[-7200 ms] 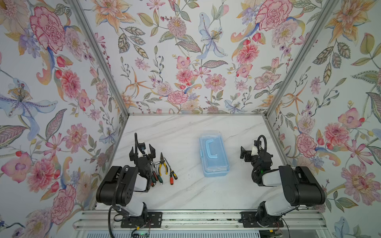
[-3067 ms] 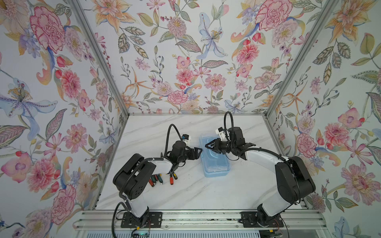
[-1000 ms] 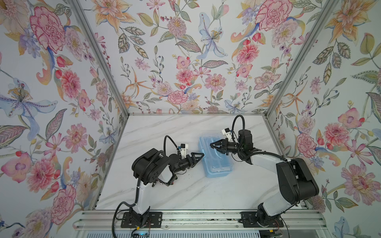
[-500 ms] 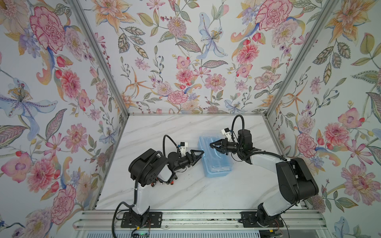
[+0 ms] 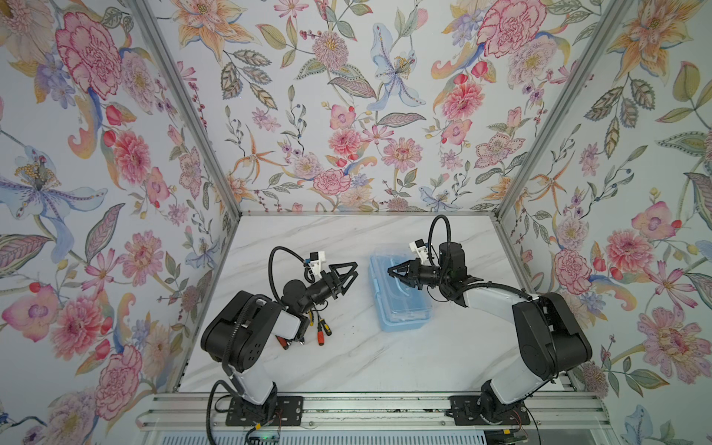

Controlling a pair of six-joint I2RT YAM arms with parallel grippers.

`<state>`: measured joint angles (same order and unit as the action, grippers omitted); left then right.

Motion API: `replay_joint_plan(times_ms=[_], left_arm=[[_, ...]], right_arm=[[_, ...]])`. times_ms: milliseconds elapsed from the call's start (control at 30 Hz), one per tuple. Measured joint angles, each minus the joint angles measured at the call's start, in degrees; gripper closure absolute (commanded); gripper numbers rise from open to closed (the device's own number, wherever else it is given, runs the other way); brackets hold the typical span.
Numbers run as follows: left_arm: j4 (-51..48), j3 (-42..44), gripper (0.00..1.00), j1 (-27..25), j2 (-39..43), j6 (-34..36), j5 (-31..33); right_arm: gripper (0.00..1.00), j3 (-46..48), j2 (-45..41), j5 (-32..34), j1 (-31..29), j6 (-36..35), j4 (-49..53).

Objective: Pack the tool kit

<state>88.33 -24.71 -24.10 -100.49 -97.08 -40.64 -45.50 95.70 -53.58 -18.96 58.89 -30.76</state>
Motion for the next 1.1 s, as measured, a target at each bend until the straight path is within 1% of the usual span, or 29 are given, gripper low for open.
replay_joint_plan(times_ms=[133, 233, 300, 433, 633, 900, 1100], left_arm=[[-0.13, 0.57, 0.22, -3.15, -3.06, 0.42, -0.11], [0.00, -0.35, 0.22, -5.35, -5.60, 0.63, -0.07], [0.00, -1.62, 0.23, -6.43, -7.56, 0.63, -0.02], [0.13, -3.91, 0.23, -7.10, -10.69, 0.63, 0.37], [0.50, -6.03, 0.24, -6.93, -12.07, 0.66, 0.98], [1.38, -11.04, 0.26, -6.16, -15.04, 0.63, 2.34], [0.90, -11.61, 0.26, -5.90, -15.02, 0.63, 2.40]], right_arm=[[1.00, 2.08, 3.82, -4.90, 3.41, 9.35, -15.28], [1.00, 2.38, 5.84, -5.57, 4.33, 11.74, -21.27], [1.00, 2.54, 6.29, -5.64, 4.31, 12.11, -22.84], [1.00, 2.82, 6.23, -5.33, 4.26, 12.04, -23.30], [1.00, 2.82, 5.44, -4.50, 4.26, 10.54, -21.22], [1.00, 2.62, 5.33, -4.35, 4.26, 10.08, -20.39], [1.00, 0.92, 5.31, -4.22, 3.87, 7.52, -16.13]])
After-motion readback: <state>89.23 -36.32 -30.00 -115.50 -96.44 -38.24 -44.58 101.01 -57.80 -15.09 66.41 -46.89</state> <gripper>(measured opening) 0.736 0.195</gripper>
